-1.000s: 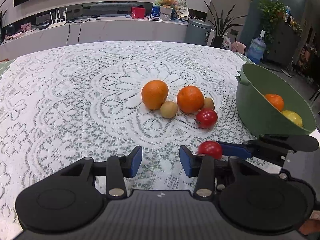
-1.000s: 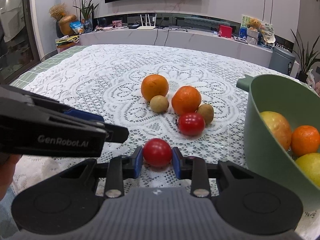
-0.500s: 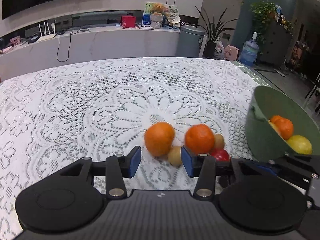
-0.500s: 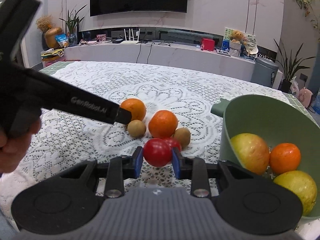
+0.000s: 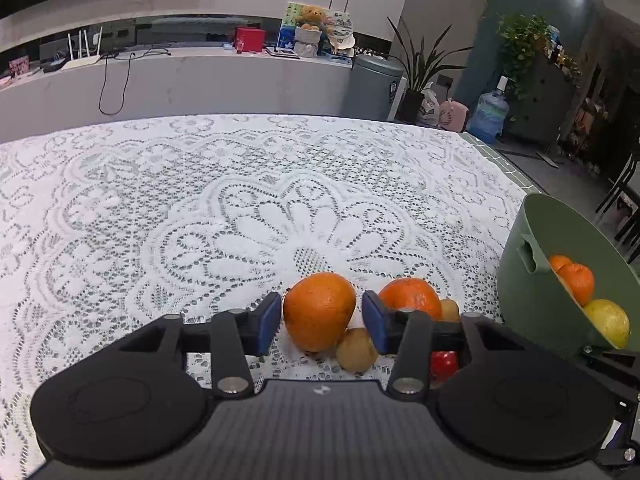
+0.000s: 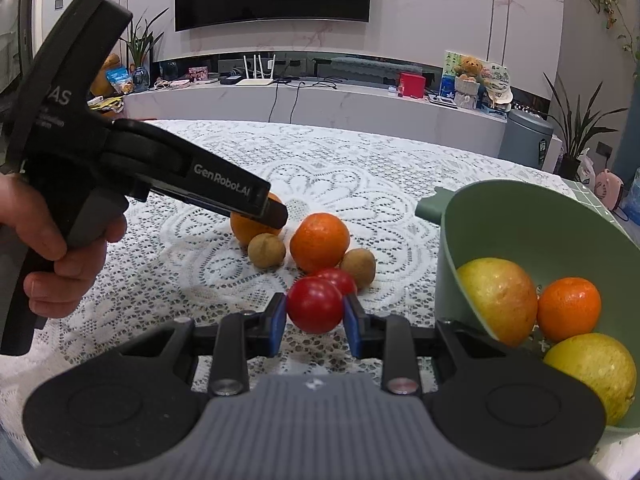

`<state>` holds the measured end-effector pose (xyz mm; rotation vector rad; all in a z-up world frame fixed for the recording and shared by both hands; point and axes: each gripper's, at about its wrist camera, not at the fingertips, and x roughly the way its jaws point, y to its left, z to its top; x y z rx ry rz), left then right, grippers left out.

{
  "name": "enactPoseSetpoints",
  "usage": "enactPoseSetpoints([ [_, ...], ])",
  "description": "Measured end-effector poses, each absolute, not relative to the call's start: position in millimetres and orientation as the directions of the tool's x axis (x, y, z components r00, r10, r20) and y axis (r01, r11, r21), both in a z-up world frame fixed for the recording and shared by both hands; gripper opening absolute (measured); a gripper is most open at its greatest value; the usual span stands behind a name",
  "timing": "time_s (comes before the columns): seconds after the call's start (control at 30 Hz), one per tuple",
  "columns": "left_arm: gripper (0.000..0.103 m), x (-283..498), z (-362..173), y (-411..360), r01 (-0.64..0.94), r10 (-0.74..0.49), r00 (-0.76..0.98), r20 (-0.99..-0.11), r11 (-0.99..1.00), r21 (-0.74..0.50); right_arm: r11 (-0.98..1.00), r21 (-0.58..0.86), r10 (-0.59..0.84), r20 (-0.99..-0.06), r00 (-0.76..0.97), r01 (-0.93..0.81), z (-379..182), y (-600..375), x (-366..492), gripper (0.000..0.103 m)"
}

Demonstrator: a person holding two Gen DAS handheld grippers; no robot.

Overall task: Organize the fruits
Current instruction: 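Carry the orange in the left gripper while the right gripper carries the tomato to the colander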

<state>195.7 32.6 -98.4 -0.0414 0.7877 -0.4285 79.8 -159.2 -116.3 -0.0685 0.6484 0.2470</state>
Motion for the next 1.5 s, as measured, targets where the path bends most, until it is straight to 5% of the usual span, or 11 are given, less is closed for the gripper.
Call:
enactPoseSetpoints([
  [0.9,0.045,139.8,-40.4,37.3,0.301,-0.339,0.716,-0.61,0.939,-0.168,0.951,0.102,0.3,-0.525,0.796,-0.291,-71.8,-182.7,45.8,0.028],
  [1.3,0.044,101.3,-1.7,-13.1,0.427,-0.432,0.679,-0.593,0.89,-0.159,0.976,0.105,0.216,-0.5,0.839,-0.189,-27.7,-233.7,23.5,0.028],
  [1.5,0.044,94.8,9.6,-55.0,0.521,-0.503,0.614,-0.608,0.837,-0.167,0.985,0.135,0.166,-0.561,0.811,-0.108,-17.0,-278.3,25.5,0.028],
])
